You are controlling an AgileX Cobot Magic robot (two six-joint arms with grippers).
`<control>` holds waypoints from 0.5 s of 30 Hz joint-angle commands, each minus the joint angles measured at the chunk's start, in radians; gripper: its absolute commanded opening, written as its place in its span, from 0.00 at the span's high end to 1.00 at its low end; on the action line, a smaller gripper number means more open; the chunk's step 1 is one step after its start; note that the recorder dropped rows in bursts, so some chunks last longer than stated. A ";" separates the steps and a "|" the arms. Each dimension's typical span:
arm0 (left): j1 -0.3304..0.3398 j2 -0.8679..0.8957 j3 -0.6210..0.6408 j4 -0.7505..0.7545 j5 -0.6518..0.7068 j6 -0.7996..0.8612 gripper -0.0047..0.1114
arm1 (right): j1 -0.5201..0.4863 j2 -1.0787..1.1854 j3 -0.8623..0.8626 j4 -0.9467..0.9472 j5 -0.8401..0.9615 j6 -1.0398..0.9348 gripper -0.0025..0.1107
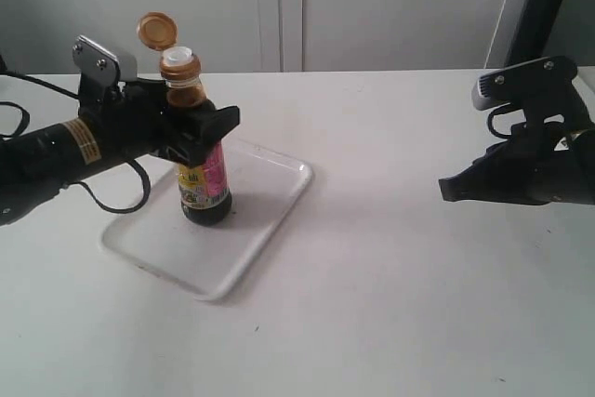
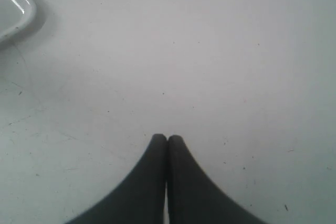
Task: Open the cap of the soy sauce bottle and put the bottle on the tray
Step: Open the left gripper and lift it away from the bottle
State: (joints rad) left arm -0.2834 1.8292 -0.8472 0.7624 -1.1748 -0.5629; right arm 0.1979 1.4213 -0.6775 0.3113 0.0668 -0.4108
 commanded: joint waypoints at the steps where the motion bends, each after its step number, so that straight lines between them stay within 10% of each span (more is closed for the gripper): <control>1: 0.003 -0.055 -0.002 0.009 0.006 -0.014 0.19 | 0.001 0.002 0.003 -0.001 -0.004 -0.012 0.98; 15: 0.003 -0.165 -0.002 -0.028 0.152 -0.014 0.17 | 0.001 0.002 0.003 -0.001 -0.004 -0.012 0.98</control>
State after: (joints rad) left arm -0.2834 1.6858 -0.8472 0.7474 -1.0225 -0.5666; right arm 0.1979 1.4213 -0.6775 0.3113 0.0687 -0.4108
